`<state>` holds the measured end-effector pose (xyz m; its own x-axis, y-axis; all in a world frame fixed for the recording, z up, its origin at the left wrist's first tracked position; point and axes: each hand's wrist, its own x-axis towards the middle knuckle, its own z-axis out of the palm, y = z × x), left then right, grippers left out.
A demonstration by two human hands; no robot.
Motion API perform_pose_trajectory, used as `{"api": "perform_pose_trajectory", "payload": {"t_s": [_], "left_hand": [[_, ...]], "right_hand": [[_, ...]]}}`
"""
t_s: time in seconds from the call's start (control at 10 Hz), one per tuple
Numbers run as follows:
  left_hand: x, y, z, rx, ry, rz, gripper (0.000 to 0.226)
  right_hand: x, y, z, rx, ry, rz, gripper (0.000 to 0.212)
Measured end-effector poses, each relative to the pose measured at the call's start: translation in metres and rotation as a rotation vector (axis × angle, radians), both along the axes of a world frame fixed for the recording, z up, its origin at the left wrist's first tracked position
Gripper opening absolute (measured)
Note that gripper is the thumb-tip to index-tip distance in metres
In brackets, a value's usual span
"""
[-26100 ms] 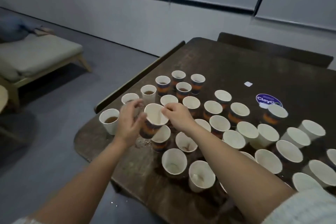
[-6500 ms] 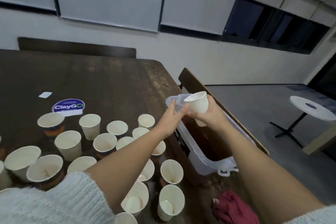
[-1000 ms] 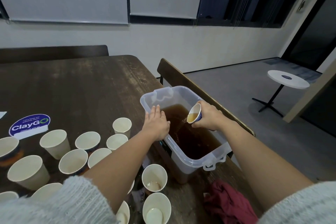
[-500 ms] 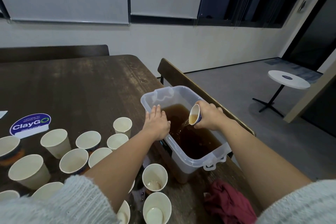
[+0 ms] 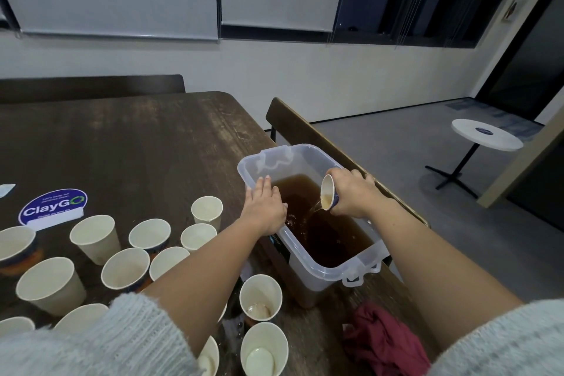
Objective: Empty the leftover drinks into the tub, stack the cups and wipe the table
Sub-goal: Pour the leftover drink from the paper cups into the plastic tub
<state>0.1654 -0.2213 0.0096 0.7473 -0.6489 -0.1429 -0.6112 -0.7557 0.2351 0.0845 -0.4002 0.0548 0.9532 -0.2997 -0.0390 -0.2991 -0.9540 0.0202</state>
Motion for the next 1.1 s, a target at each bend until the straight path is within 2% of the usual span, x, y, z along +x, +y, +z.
{"api": "perform_pose_trajectory", "payload": {"t_s": [0.3,0.5,0.6,0.7,0.8,0.9,1.0,1.1], "left_hand": [[0.001,0.0,0.0,-0.002,0.001,-0.007,0.056],[0.001,0.001,0.001,-0.006,0.004,-0.013,0.058],[0.002,0.0,0.004,0.003,0.02,-0.02,0.061],[0.004,0.004,0.009,-0.11,0.1,-0.015,0.065],[0.01,0.019,0.02,-0.522,0.429,0.039,0.071],[0.013,0.045,0.042,-0.828,0.586,0.142,0.075],[0.015,0.085,0.071,-1.004,0.532,0.187,0.071],[0.019,0.141,0.093,-0.997,0.413,0.192,0.077]], "right_hand": [[0.002,0.002,0.0,-0.076,0.038,0.029,0.071],[0.004,0.005,0.002,-0.255,0.061,0.1,0.068],[0.004,0.01,0.002,-0.266,0.048,0.096,0.068],[0.005,0.02,0.008,-0.049,-0.024,-0.011,0.076],[0.007,0.031,0.023,0.363,-0.222,-0.082,0.083],[0.011,0.051,0.041,0.719,-0.321,-0.071,0.076],[0.027,0.093,0.052,0.838,-0.339,-0.01,0.077],[0.051,0.157,0.055,0.81,-0.308,0.098,0.098]]}}
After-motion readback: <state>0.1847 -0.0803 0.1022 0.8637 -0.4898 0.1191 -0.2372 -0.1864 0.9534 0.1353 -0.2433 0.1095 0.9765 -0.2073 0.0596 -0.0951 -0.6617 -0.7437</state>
